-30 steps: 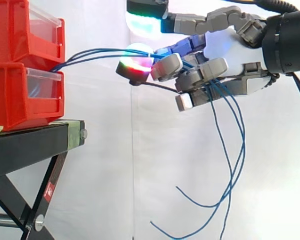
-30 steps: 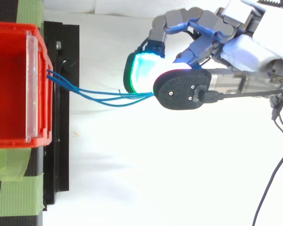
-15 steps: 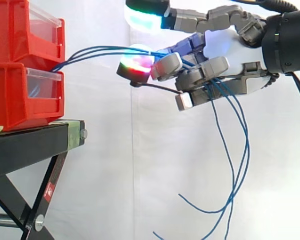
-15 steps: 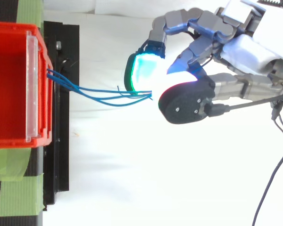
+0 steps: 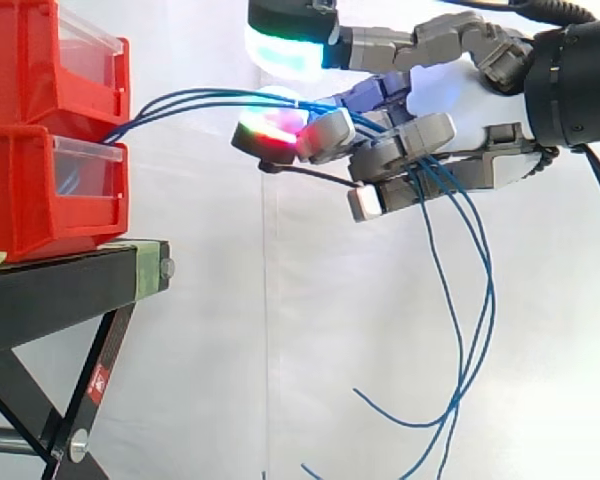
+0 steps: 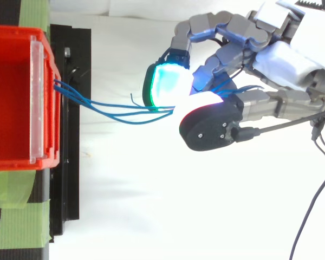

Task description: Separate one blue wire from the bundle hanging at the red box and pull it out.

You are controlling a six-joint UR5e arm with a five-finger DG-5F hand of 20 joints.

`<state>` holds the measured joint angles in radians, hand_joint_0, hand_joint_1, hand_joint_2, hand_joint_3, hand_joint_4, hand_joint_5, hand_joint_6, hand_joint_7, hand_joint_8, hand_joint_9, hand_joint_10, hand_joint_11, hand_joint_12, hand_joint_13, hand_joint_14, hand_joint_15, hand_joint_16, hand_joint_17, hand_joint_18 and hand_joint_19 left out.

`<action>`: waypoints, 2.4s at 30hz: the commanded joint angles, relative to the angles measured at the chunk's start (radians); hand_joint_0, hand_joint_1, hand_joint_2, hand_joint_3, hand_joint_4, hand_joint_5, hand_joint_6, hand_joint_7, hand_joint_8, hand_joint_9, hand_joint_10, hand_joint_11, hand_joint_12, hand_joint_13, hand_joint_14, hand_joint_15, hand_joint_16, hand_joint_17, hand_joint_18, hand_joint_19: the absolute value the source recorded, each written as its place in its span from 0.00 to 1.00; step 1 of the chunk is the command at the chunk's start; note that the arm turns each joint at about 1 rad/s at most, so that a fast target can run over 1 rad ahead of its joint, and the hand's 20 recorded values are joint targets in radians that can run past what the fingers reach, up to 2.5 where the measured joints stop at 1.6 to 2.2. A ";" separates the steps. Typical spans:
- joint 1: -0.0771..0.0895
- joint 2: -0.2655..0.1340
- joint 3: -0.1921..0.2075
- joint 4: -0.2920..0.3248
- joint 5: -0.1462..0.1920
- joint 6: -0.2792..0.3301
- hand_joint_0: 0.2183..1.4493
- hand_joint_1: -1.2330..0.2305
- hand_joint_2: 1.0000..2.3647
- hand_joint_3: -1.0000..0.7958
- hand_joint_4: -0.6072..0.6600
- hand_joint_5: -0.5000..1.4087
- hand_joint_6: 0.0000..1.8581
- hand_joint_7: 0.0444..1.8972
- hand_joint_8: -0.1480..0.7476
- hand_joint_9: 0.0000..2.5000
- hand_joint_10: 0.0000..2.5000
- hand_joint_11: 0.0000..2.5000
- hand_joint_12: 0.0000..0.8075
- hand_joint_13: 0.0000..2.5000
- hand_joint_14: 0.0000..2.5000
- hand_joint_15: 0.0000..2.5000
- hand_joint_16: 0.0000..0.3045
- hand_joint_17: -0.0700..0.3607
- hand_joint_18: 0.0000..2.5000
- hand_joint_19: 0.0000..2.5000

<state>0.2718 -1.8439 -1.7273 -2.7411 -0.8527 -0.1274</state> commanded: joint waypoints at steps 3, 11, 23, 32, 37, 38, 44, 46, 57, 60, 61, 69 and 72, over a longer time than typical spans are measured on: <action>0.001 0.000 0.000 0.000 -0.002 0.040 0.31 0.27 0.00 0.28 0.65 0.14 0.41 0.60 0.51 0.35 0.13 0.76 0.43 0.38 0.99 0.39 0.16 0.41 0.35 0.50; 0.006 0.000 0.000 -0.003 0.001 0.068 0.32 0.26 0.00 0.30 0.65 0.14 0.42 0.59 0.51 0.34 0.14 0.76 0.43 0.38 0.99 0.39 0.15 0.41 0.34 0.50; 0.009 0.000 0.000 -0.003 0.001 0.080 0.37 0.29 0.01 0.39 0.64 0.14 0.43 0.57 0.52 0.35 0.17 0.74 0.42 0.39 0.99 0.38 0.15 0.40 0.35 0.50; 0.009 0.000 0.000 -0.003 0.001 0.081 0.44 0.27 0.02 0.42 0.61 0.14 0.44 0.57 0.49 0.33 0.19 0.73 0.42 0.37 0.99 0.39 0.14 0.39 0.34 0.52; 0.007 0.000 0.000 -0.003 0.001 0.081 0.46 0.24 0.02 0.42 0.60 0.13 0.45 0.57 0.48 0.28 0.19 0.73 0.41 0.34 1.00 0.38 0.14 0.39 0.32 0.52; 0.009 0.000 0.000 -0.003 0.001 0.081 0.46 0.24 0.02 0.42 0.59 0.13 0.44 0.57 0.48 0.26 0.20 0.73 0.42 0.34 1.00 0.39 0.14 0.39 0.32 0.52; 0.009 0.000 0.000 -0.003 0.001 0.081 0.40 0.26 0.01 0.41 0.58 0.13 0.44 0.56 0.50 0.24 0.22 0.71 0.42 0.33 1.00 0.37 0.15 0.40 0.33 0.50; 0.009 0.000 0.000 -0.003 0.001 0.080 0.37 0.28 0.01 0.39 0.59 0.13 0.44 0.57 0.50 0.26 0.21 0.72 0.42 0.33 1.00 0.37 0.15 0.40 0.33 0.50; 0.009 0.000 0.000 -0.035 0.001 -0.008 0.31 0.40 0.01 0.35 0.62 0.16 0.41 0.60 0.50 0.34 0.18 0.73 0.42 0.36 1.00 0.37 0.15 0.39 0.34 0.50; 0.009 0.000 0.000 -0.035 0.001 -0.058 0.30 0.40 0.01 0.33 0.62 0.16 0.41 0.60 0.50 0.34 0.18 0.73 0.42 0.37 1.00 0.38 0.15 0.40 0.34 0.50; 0.009 0.000 0.000 -0.035 0.001 -0.084 0.29 0.41 0.00 0.31 0.62 0.16 0.41 0.60 0.51 0.34 0.18 0.73 0.43 0.37 1.00 0.37 0.15 0.40 0.34 0.50; 0.009 0.000 0.000 -0.032 0.001 -0.118 0.25 0.42 0.00 0.28 0.64 0.16 0.41 0.60 0.53 0.34 0.19 0.72 0.44 0.37 1.00 0.37 0.16 0.41 0.35 0.50; 0.009 0.000 0.000 -0.032 0.000 -0.118 0.25 0.40 0.00 0.28 0.65 0.16 0.41 0.59 0.53 0.34 0.19 0.72 0.45 0.37 1.00 0.36 0.16 0.42 0.35 0.50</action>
<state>0.2807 -1.8438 -1.7273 -2.7738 -0.8514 -0.2439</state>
